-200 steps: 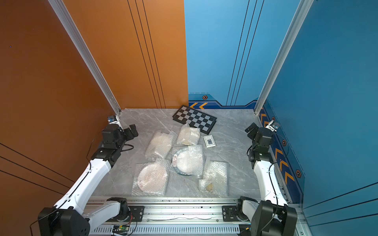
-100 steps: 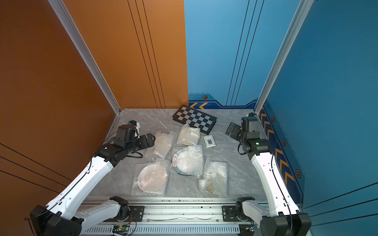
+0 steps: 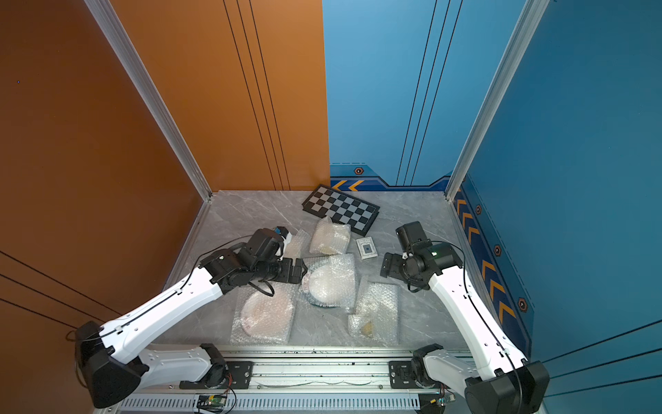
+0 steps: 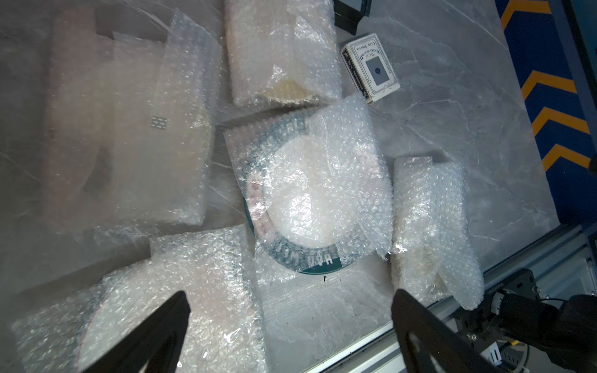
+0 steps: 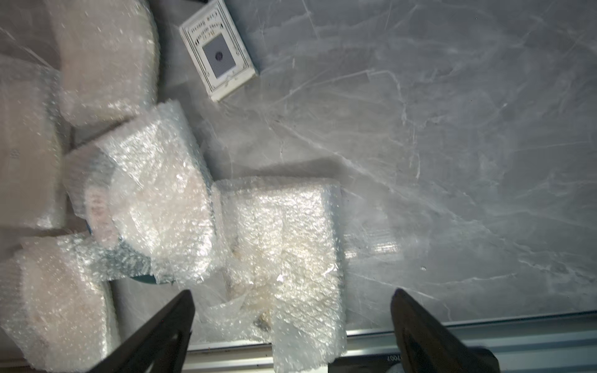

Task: Unpack dinner plates from bubble wrap
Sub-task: Unwrap the bubble wrap at the center of the board.

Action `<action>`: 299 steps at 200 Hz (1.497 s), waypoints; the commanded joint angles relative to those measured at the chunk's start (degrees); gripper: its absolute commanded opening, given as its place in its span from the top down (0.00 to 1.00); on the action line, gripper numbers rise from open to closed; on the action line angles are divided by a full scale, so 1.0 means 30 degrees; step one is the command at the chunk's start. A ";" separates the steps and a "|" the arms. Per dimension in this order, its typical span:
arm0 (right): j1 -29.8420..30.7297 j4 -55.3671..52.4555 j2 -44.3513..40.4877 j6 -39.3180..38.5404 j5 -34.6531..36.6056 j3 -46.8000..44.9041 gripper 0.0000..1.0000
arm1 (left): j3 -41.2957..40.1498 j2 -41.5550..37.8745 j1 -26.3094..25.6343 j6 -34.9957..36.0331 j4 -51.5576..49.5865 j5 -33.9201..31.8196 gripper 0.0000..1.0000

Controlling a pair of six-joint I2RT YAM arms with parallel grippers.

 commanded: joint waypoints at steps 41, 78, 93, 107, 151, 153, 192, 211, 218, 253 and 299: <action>0.1569 -0.1340 -0.2173 0.1977 -0.1590 -0.2874 0.19 | 0.2951 0.3530 -0.3694 0.0103 -0.0627 -0.0181 0.03; 0.2085 -0.1190 -0.3713 0.2938 -0.2313 -0.5239 0.30 | 0.4570 0.5961 -0.5415 0.0115 -0.0619 -0.0220 0.05; 0.2825 -0.1088 -0.4347 0.3631 -0.2237 -0.5815 0.30 | 0.5174 0.6870 -0.5740 0.0051 -0.0612 0.0170 0.06; 0.3718 -0.1000 -0.4554 0.4245 -0.2007 -0.6244 0.29 | 0.5666 0.7499 -0.6000 0.0055 -0.0625 0.0446 0.07; 0.4118 0.0289 -0.5287 0.5212 -0.2425 -0.7394 0.24 | 0.6303 0.8803 -0.6973 -0.0068 -0.0599 0.0580 0.09; 0.3912 0.0414 -0.5404 0.5275 -0.2623 -0.7507 0.24 | 0.6345 0.8840 -0.7013 -0.0061 -0.0621 0.0616 0.09; -0.1249 0.1168 -0.6455 0.4765 -0.5975 -0.8683 0.28 | 0.6732 0.9757 -0.7722 0.0275 -0.0629 0.0859 0.13; -0.3077 0.1168 -0.6100 0.3859 -0.7107 -0.8401 0.28 | 0.6896 1.0216 -0.8003 0.0601 -0.0644 0.1118 0.18; -0.3521 0.1168 -0.5873 0.3597 -0.7393 -0.8284 0.28 | 0.6897 1.0374 -0.8111 0.0797 -0.0638 0.1227 0.19; -0.3920 0.1161 -0.5372 0.3323 -0.7529 -0.8033 0.28 | 0.7054 1.1353 -0.8632 0.2094 -0.0949 0.1437 0.23; -0.3950 0.1168 -0.5593 0.3533 -0.7572 -0.8368 0.27 | 0.8518 1.3014 -0.9003 0.3411 -0.1184 0.1327 0.32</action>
